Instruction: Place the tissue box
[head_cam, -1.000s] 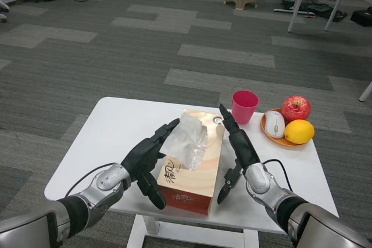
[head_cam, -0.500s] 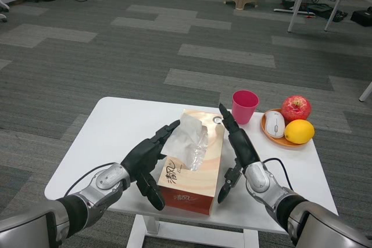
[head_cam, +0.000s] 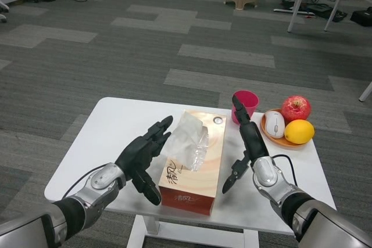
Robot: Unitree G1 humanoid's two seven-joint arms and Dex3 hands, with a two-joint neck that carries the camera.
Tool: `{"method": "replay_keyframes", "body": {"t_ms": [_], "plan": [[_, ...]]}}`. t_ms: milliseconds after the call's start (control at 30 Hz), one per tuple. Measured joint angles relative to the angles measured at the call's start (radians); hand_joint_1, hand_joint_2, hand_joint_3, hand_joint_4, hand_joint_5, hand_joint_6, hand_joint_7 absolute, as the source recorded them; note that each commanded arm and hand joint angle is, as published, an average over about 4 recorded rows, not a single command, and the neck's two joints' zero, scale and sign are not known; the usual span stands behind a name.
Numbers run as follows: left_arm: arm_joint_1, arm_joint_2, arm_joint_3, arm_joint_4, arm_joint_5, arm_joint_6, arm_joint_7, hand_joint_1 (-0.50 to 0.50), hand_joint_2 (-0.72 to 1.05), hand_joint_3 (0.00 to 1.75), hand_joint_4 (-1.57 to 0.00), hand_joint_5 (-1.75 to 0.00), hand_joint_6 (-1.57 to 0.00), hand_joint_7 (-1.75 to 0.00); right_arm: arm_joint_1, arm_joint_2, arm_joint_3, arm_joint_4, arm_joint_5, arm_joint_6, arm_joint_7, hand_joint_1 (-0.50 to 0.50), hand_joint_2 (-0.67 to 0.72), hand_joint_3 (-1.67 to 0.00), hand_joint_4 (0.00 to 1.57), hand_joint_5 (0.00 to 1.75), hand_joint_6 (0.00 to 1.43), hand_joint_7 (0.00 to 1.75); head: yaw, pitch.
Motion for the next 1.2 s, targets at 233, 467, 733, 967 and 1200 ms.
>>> {"method": "replay_keyframes", "body": {"t_ms": [233, 467, 733, 967, 1200], "plan": [[0.021, 0.001, 0.074, 0.0, 0.0, 0.003, -0.013, 0.5, -0.37, 0.0, 0.0, 0.0, 0.0, 0.0, 0.072, -0.02, -0.083, -0.07, 0.0, -0.005, 0.029, -0.46, 0.47, 0.0, 0.04, 0.0, 0.0, 0.0, 0.005, 0.001], [0.068, 0.01, 0.192, -0.023, 0.0, 0.003, -0.044, 0.5, -0.37, 0.0, 0.0, 0.0, 0.0, 0.0, 0.185, -0.052, -0.18, -0.247, -0.001, -0.013, 0.074, -0.46, 0.34, 0.0, 0.0, 0.0, 0.0, 0.0, 0.007, 0.002], [0.154, 0.048, 0.416, -0.176, 0.001, 0.003, -0.086, 0.5, -0.37, 0.0, 0.0, 0.0, 0.0, 0.0, 0.33, -0.062, -0.314, -0.503, 0.0, -0.016, 0.108, -0.46, 0.33, 0.0, 0.0, 0.0, 0.0, 0.0, 0.009, -0.005], [0.208, 0.056, 0.589, -0.325, 0.057, 0.002, -0.092, 0.5, -0.37, 0.0, 0.0, 0.0, 0.0, 0.0, 0.392, -0.062, -0.41, -0.663, -0.001, -0.024, 0.108, -0.46, 0.28, 0.0, 0.0, 0.0, 0.0, 0.0, 0.012, -0.003], [0.237, 0.059, 0.661, -0.451, 0.072, 0.003, -0.092, 0.5, -0.37, 0.0, 0.0, 0.0, 0.0, 0.0, 0.396, -0.078, -0.43, -0.76, 0.0, -0.026, 0.108, -0.46, 0.28, 0.0, 0.0, 0.0, 0.0, 0.0, 0.016, -0.001]]}}
